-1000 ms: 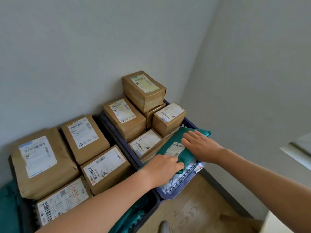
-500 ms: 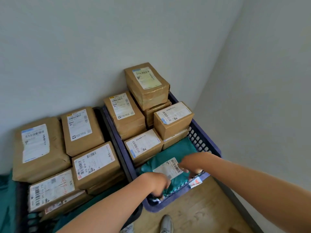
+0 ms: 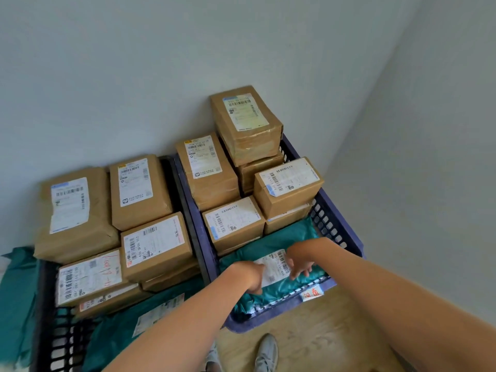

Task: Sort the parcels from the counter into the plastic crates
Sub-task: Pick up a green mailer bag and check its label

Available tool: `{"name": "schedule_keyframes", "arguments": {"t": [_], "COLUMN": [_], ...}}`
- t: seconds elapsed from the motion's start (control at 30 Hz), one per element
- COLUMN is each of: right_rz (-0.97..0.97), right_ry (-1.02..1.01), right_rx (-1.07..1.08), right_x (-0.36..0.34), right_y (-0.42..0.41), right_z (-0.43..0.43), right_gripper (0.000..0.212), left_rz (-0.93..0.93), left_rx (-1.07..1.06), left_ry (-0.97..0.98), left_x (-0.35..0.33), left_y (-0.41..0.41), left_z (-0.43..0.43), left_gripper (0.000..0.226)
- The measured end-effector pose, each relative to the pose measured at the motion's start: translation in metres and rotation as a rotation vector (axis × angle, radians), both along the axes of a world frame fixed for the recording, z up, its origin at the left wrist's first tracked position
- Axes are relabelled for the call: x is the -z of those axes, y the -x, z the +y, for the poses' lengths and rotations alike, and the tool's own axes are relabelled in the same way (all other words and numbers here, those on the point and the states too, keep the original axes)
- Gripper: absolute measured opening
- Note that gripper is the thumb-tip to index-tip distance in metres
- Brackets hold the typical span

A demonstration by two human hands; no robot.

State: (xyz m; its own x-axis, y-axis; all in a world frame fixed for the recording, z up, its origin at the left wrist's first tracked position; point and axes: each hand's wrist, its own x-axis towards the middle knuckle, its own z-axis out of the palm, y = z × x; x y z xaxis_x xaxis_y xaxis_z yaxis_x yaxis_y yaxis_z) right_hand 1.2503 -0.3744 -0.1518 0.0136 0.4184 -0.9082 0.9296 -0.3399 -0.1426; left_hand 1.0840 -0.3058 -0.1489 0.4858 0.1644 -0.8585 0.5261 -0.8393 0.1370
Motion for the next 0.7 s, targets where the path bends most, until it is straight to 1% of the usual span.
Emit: {"name": "schedule_keyframes", "arguments": {"t": [0.07,0.1,0.17,0.27,0.3,0.37,0.43,0.5,0.6,0.7], "right_rz": [0.055,0.093,0.171,0.287,0.326,0.371,0.425,0.479,0.509,0.487], "right_ry": [-0.054,-0.122,-0.277,-0.557,-0.668,-0.909,-1.127,-1.309,-1.421,-1.433], "right_rx": [0.039,0.077,0.183,0.449,0.551,0.719,0.871,0.988,1.083,1.149], "right_x": [-0.012,-0.018,-0.036,-0.067,-0.079,-0.102,-0.124,-0.138,-0.144,-0.143], "right_y": [-0.005,-0.009,-0.014,-0.018,-0.018,-0.015,-0.007,0.002,0.011,0.010], "right_z": [-0.004,-0.007,-0.015,-0.030,-0.036,-0.048,-0.059,-0.069,-0.085,-0.096], "right_gripper": [0.027,0.024,0.022,0.017,0.017,0.026,0.035,0.038,0.039,0.036], "left_rz": [-0.089,-0.141,-0.278,-0.536,-0.627,-0.815,-1.015,-1.209,-1.430,-1.496], "left_rx": [0.028,-0.008,-0.143,-0.408,-0.480,-0.610,-0.739,-0.862,-1.012,-1.099], "left_ry": [-0.010,0.010,0.087,0.226,0.255,0.304,0.345,0.407,0.449,0.404], "left_x": [-0.014,-0.020,-0.037,-0.065,-0.074,-0.096,-0.115,-0.128,-0.135,-0.136], "left_y": [0.003,0.006,0.014,0.026,0.029,0.034,0.040,0.047,0.060,0.079], "left_z": [0.008,0.012,0.019,0.025,0.025,0.021,0.016,0.010,0.004,0.004], "left_gripper": [0.045,0.039,0.035,0.033,0.030,0.025,0.024,0.026,0.035,0.041]}}
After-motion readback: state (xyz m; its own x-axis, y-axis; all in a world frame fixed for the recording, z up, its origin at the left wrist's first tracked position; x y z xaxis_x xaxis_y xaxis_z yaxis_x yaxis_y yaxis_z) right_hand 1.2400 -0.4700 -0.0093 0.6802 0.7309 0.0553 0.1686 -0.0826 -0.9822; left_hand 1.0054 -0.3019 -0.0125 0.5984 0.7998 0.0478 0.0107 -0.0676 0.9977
